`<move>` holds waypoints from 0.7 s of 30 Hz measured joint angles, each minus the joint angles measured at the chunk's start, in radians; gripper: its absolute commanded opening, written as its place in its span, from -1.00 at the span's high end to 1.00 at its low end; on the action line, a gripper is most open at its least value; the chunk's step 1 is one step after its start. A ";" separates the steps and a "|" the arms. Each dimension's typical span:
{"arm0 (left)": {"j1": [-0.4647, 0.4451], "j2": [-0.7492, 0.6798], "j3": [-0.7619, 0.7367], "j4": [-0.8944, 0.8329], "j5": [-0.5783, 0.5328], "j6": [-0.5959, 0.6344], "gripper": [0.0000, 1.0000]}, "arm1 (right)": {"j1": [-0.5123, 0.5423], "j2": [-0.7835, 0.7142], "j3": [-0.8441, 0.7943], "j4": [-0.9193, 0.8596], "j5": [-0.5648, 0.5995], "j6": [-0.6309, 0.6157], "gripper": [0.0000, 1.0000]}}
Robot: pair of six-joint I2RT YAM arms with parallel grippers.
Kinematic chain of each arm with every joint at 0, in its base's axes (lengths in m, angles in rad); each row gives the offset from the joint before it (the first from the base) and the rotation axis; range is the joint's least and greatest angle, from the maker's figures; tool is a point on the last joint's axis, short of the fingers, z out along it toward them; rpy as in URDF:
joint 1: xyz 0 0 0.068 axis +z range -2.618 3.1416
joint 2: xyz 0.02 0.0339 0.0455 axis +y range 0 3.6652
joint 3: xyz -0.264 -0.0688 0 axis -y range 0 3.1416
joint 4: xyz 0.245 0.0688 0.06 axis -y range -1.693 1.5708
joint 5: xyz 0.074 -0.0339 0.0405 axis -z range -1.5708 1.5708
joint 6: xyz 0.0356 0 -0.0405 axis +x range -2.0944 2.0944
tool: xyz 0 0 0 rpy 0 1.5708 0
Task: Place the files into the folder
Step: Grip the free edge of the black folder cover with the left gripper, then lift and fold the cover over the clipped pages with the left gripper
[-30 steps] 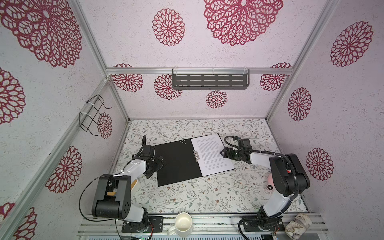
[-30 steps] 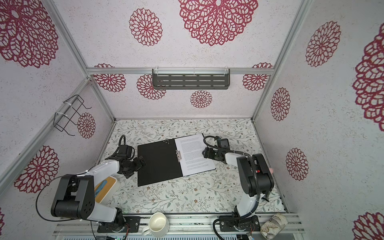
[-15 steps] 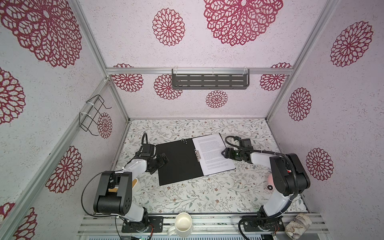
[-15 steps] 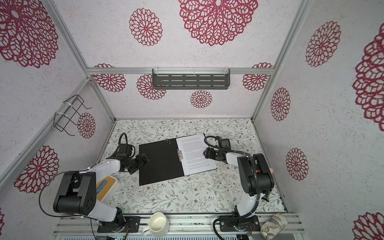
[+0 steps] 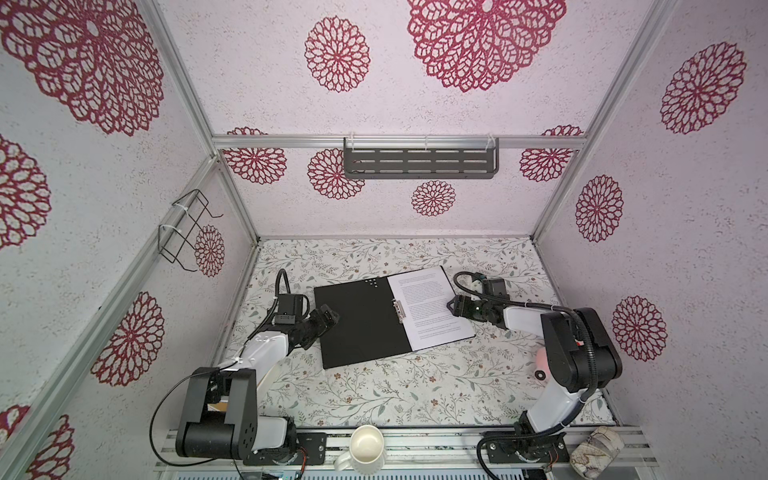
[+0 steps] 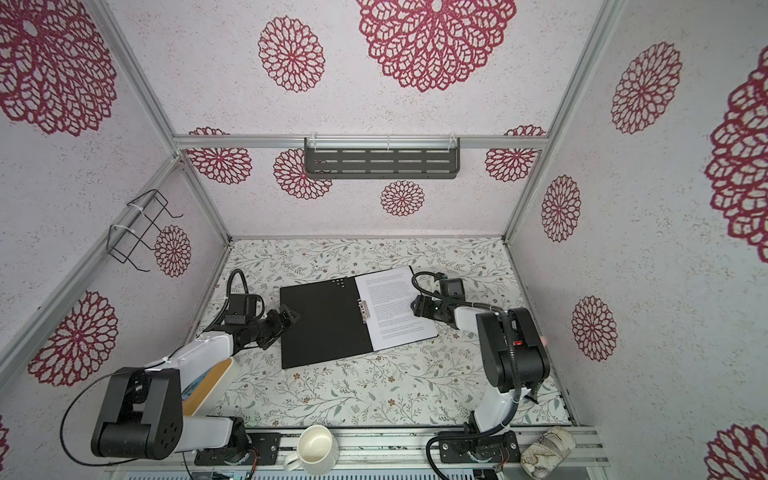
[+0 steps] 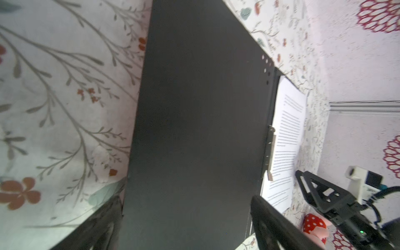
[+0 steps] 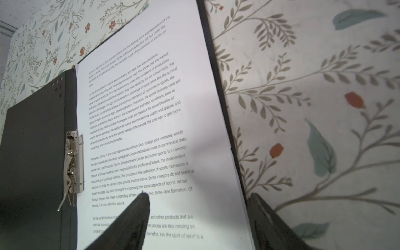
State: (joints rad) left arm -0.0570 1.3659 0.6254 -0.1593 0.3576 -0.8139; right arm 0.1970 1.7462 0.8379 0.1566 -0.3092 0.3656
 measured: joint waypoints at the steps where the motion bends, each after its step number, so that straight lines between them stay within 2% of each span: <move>1: 0.001 -0.015 -0.002 0.018 0.005 -0.008 -0.92 | -0.002 0.000 -0.002 0.003 0.002 0.000 -0.48; 8: 0.003 -0.101 -0.034 0.208 0.047 -0.092 -0.92 | -0.005 -0.007 -0.014 0.015 0.012 0.001 -0.47; 14: -0.006 -0.111 -0.037 0.388 0.086 -0.169 -0.92 | -0.005 -0.011 -0.026 0.027 0.014 0.002 -0.46; 21: -0.064 -0.110 -0.016 0.552 0.101 -0.249 -0.92 | -0.005 -0.021 -0.040 0.034 0.006 0.006 -0.45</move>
State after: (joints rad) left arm -0.1215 1.2560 0.6098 0.3931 0.4591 -1.0634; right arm 0.1925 1.7256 0.7982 0.1905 -0.3027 0.3714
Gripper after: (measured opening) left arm 0.958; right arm 0.727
